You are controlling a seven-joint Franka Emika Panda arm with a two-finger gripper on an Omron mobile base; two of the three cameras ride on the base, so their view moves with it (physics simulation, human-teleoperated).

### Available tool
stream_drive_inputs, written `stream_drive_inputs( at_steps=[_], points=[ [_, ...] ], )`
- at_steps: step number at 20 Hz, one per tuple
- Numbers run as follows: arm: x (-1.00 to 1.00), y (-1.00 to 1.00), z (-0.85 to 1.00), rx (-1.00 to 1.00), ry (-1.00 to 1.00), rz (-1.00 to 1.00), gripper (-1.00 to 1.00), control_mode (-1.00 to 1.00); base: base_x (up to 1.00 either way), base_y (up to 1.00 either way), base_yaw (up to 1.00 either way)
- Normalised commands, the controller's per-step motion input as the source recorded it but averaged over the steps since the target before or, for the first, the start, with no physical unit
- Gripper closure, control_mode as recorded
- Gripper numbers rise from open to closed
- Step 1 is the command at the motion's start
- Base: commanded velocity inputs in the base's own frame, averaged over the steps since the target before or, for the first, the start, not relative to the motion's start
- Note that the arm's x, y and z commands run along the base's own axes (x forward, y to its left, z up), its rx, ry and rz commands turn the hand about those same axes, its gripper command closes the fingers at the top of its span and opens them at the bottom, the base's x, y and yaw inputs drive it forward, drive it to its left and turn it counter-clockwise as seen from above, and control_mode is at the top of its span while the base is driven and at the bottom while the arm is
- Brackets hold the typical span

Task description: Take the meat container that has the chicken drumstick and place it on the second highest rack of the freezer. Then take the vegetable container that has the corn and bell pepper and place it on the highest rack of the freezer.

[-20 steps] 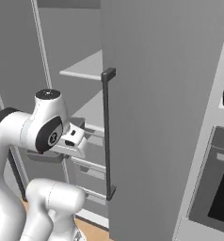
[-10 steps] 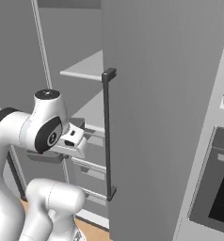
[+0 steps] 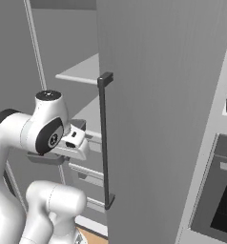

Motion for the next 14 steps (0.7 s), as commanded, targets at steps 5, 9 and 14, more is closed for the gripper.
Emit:
stream_drive_inputs(
  at_steps=[5, 9, 14],
  points=[
    [0.0, 0.0, 0.0, 0.0, 0.0, 0.0, 1.0, 1.0, 0.0, 0.0, 0.0],
    [0.0, 0.0, 0.0, 0.0, 0.0, 0.0, 1.0, 1.0, 0.0, 0.0, 0.0],
    [0.0, 0.0, 0.0, 0.0, 0.0, 0.0, 1.0, -1.0, 0.0, 0.0, 0.0]
  ],
)
